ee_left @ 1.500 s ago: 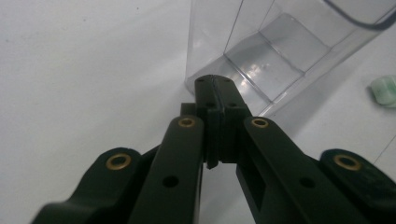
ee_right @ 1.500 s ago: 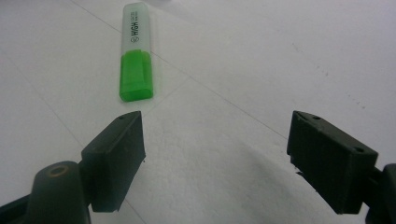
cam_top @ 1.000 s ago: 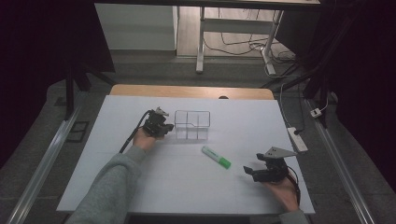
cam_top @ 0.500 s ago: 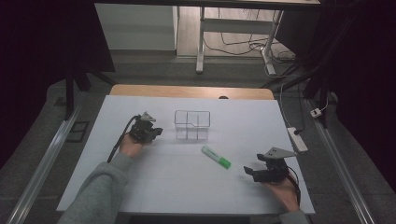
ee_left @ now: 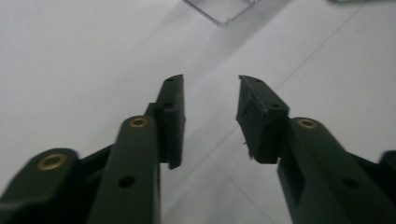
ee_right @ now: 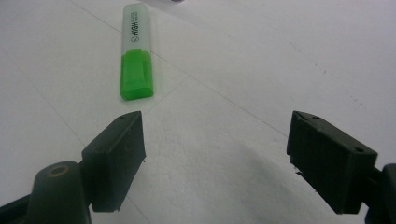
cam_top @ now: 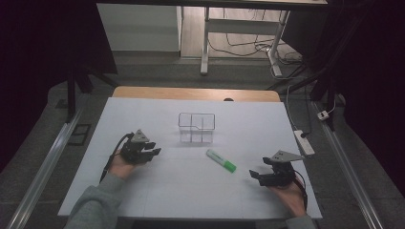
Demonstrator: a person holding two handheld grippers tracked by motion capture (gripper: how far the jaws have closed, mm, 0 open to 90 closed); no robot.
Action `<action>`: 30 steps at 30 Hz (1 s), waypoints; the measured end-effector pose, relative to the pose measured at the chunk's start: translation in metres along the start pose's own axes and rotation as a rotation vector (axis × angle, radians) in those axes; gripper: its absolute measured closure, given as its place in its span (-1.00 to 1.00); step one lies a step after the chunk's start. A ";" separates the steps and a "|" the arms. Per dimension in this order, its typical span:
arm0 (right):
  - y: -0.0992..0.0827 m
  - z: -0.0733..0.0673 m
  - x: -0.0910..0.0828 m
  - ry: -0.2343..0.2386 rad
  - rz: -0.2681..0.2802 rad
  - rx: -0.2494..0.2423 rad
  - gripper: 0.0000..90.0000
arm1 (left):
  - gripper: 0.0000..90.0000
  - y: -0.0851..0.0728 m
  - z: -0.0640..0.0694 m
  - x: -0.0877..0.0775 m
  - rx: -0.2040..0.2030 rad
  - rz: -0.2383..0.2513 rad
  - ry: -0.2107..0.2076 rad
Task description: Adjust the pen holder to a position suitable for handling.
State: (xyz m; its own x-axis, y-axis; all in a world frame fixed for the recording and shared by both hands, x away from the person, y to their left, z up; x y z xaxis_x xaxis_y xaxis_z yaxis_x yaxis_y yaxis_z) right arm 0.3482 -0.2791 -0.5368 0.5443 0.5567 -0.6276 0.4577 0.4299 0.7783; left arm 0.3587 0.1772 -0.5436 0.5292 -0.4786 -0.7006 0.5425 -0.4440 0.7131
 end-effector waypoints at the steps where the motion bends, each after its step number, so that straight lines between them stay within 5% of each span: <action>1: 0.000 0.000 0.000 -0.001 0.000 -0.001 -0.57 | 0.26 -0.004 0.001 -0.002 -0.007 0.001 -0.004; 8: 0.000 0.000 0.001 0.001 -0.004 -0.005 -0.57 | -0.15 -0.025 0.004 -0.018 -0.033 -0.015 0.003; 16: 0.000 0.000 0.001 0.005 -0.001 -0.006 -0.57 | -0.22 -0.043 0.008 -0.031 -0.024 -0.017 -0.002; 30: 0.000 -0.001 0.001 0.007 0.002 -0.009 -0.56 | -0.26 -0.046 0.005 -0.030 -0.015 -0.028 0.003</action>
State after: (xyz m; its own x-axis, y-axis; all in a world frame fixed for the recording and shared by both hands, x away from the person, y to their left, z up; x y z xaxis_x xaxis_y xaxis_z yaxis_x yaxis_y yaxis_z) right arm 0.3483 -0.2775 -0.5373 0.5400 0.5623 -0.6263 0.4506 0.4353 0.7794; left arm 0.3140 0.2081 -0.5551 0.5157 -0.4638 -0.7204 0.5669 -0.4457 0.6928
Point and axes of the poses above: each handheld gripper's, and its own axes: x roughly forward along the jaws, y roughly out of its top, z roughly to its right, the point moved 4 cm from there along x, roughly forward along the jaws
